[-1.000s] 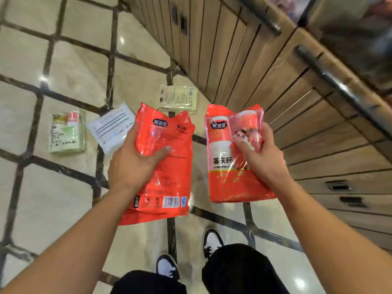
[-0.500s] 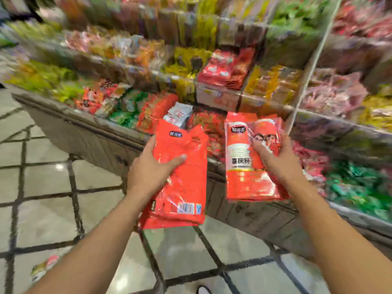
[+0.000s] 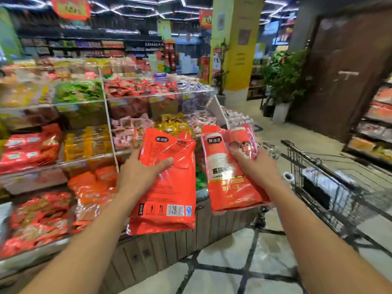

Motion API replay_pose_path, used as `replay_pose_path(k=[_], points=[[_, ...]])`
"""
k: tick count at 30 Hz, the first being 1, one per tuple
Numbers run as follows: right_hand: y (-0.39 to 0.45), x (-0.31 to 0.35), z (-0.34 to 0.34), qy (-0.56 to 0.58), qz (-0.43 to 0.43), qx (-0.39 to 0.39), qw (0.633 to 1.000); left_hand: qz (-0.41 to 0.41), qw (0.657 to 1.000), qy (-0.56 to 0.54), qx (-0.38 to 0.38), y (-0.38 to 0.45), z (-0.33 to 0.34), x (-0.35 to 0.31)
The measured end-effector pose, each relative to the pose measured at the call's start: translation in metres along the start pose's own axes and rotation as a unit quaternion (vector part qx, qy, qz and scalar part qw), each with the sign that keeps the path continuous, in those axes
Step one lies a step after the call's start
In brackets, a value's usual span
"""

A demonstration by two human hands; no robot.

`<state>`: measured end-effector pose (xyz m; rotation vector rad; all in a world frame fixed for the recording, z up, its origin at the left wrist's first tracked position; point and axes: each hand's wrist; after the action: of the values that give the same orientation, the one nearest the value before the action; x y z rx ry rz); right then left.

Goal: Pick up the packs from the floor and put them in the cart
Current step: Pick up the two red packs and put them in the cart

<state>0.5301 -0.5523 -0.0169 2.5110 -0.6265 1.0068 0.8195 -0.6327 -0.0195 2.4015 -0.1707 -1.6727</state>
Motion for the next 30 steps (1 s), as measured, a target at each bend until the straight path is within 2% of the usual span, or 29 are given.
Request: replay_pose_path(k=[4,10,14,22,30], points=[[0.013,-0.091,-0.092,-0.011,0.053,-0.051,0.997,0.032,0.997,-0.023,0.068,-0.015,0.131,-0.052],[0.038,-0.225,-0.245,-0.065,0.125,-0.095,0.985,0.021,0.985,-0.069,0.154,-0.056,0.326,-0.123],[0.048,-0.309,-0.33,-0.054,0.194,-0.155,0.967,0.02,0.974,-0.098,0.203,-0.081,0.435,-0.17],[0.075,-0.447,-0.446,-0.03,0.276,-0.218,0.936,-0.005,0.943,-0.151,0.296,-0.1,0.635,-0.241],[0.177,-0.575,-0.54,-0.06,0.291,-0.248,0.922,-0.03,0.931,-0.145,0.333,-0.085,0.838,-0.286]])
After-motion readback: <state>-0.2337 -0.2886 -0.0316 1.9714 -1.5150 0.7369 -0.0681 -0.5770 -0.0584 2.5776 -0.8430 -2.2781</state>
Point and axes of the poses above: each hand's wrist, its own y-axis towards the middle knuckle, its own z-axis out of the palm, x = y × z, and after that the axes turned 11 degrees about -y, right-handed
